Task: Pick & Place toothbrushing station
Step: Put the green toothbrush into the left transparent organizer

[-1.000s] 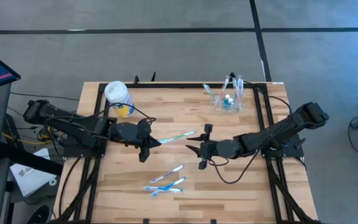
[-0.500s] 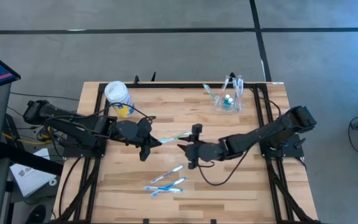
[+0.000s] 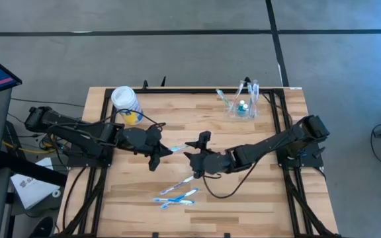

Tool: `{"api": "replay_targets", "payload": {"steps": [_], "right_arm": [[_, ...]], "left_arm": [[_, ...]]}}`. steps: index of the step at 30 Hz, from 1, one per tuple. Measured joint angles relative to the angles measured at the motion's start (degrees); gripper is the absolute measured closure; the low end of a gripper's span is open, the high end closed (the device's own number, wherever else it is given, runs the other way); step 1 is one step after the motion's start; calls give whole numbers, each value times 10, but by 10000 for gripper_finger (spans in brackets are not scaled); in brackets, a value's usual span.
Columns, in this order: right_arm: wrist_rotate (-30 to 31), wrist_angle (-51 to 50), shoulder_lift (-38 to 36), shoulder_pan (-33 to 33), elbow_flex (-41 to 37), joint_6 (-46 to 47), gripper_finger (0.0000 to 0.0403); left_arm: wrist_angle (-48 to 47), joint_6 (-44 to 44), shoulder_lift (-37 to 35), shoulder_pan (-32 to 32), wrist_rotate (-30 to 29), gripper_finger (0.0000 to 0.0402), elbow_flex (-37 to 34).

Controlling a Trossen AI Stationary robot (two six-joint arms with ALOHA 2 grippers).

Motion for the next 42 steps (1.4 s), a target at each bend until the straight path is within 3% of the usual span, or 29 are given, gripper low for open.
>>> {"api": "replay_targets", "payload": {"steps": [8, 31, 42], "right_arm": [[47, -2, 51, -1, 39, -30, 244], [39, -8, 61, 0, 73, -45, 390], [38, -14, 61, 0, 73, -30, 396]], "left_arm": [[5, 0, 0, 0, 0, 401, 0], [5, 1, 0, 0, 7, 401, 0], [5, 11, 0, 0, 6, 395, -1]]}}
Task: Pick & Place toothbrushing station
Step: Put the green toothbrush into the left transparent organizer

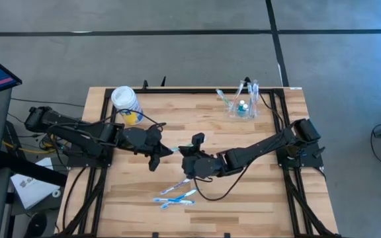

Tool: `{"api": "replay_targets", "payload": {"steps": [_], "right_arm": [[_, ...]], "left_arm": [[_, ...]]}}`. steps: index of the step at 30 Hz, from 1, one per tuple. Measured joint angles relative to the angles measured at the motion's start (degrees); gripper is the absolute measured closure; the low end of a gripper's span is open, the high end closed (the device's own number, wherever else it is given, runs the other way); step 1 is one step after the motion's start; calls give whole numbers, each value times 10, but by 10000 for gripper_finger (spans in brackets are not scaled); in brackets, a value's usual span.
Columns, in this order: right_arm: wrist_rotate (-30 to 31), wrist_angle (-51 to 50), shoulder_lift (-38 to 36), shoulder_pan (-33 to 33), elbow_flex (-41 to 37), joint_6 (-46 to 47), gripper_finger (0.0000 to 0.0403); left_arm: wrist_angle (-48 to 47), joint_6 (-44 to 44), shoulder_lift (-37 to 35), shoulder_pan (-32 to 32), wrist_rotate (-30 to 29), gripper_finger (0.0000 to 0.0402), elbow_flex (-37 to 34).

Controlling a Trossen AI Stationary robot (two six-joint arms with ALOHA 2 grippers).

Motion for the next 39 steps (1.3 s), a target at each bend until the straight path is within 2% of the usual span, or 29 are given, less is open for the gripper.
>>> {"api": "replay_targets", "payload": {"steps": [14, 26, 30, 39], "right_arm": [[-19, -47, -3, -9, -1, 71, 401], [-30, -71, -5, -39, -17, 128, 402], [-41, -25, -32, -51, -63, 139, 403], [-42, 130, -152, -64, -222, 147, 403]], "left_arm": [[1, 41, -7, -1, -22, 327, 0], [1, 56, -29, -6, -34, 321, -11], [3, 55, -34, -10, -37, 321, -21], [10, 55, -37, -16, -59, 321, -26]]}}
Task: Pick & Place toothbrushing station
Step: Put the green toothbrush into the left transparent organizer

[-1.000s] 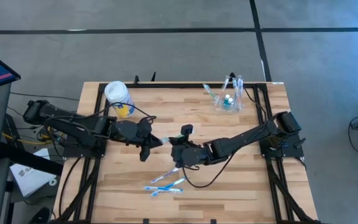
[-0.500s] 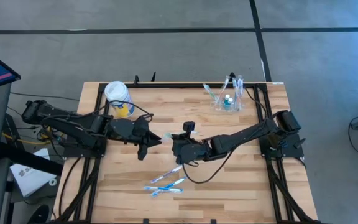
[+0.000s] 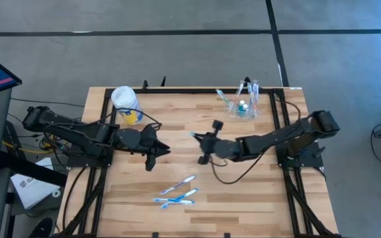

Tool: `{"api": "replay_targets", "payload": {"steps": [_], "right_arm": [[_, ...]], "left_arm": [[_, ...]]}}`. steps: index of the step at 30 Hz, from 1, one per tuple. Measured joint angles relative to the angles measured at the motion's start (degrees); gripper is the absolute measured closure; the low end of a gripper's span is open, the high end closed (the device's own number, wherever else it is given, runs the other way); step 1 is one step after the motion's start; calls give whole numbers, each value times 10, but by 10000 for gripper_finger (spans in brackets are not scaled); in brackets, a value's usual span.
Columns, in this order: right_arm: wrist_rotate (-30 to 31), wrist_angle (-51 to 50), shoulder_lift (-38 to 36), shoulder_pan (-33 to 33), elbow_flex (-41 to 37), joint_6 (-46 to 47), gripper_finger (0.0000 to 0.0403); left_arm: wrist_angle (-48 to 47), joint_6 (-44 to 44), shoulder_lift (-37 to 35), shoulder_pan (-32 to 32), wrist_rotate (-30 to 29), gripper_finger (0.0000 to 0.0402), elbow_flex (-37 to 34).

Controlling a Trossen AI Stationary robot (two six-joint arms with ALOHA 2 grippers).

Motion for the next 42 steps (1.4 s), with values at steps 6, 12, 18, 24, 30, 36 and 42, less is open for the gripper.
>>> {"api": "replay_targets", "payload": {"steps": [6, 12, 18, 24, 30, 36, 42], "right_arm": [[1, 146, -68, -26, -108, 0, 403], [1, 326, -110, -67, -209, -3, 403], [0, 482, -112, -111, -274, -12, 403], [-1, 552, -112, -149, -312, -11, 403], [-1, 638, -101, -199, -346, 5, 403], [-24, 650, -101, -251, -363, 48, 403], [-31, 653, -101, -299, -374, 85, 403]], "left_arm": [[3, 4, 0, 0, -3, 321, 0], [9, 16, 4, 0, -6, 321, 0], [16, 22, 25, 0, -6, 321, 0], [34, 26, 66, 0, -5, 321, 0], [73, 29, 109, -10, -5, 321, 0], [85, 30, 140, -17, -3, 321, 0], [92, 40, 150, -22, -4, 321, 0]]}}
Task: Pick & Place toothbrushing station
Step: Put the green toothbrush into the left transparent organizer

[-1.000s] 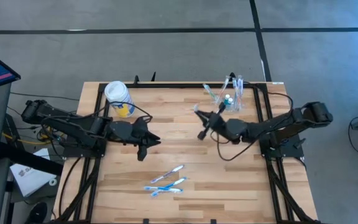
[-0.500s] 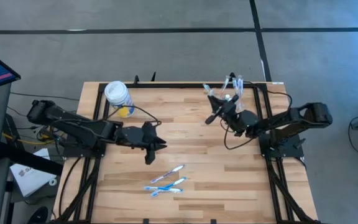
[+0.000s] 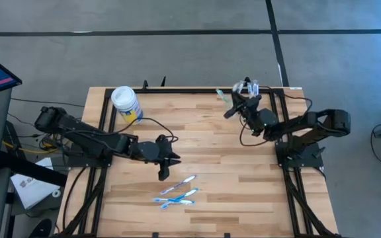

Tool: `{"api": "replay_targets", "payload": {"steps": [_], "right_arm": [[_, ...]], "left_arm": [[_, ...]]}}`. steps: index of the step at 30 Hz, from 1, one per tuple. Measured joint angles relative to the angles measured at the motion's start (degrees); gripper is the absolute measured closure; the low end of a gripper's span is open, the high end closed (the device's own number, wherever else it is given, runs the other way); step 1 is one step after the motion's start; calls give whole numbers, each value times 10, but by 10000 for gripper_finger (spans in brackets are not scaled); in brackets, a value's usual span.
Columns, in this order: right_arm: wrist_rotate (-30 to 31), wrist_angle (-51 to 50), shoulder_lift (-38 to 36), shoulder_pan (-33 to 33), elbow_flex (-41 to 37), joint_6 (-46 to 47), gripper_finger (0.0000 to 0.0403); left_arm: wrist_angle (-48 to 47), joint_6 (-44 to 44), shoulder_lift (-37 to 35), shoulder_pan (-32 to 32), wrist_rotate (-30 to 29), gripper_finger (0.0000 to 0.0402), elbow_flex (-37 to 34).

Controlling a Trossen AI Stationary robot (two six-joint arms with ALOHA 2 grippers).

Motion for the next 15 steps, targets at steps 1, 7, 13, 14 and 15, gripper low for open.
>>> {"api": "replay_targets", "payload": {"steps": [1, 7, 13, 14, 15], "right_arm": [[0, 0, 0, -6, -1, 5, 403], [-2, 4, 9, -33, -1, 22, 403], [-10, 61, 81, -57, -1, 52, 403], [-17, 83, 99, -61, -1, 54, 403], [-19, 106, 115, -63, -1, 54, 403]], "left_arm": [[-3, 2, 0, 0, 0, 321, 0], [5, 6, 3, -3, -1, 321, 0], [9, 6, 3, -3, -2, 321, 0], [9, 6, 3, -3, -2, 321, 0], [9, 6, 3, -3, -2, 321, 0]]}}
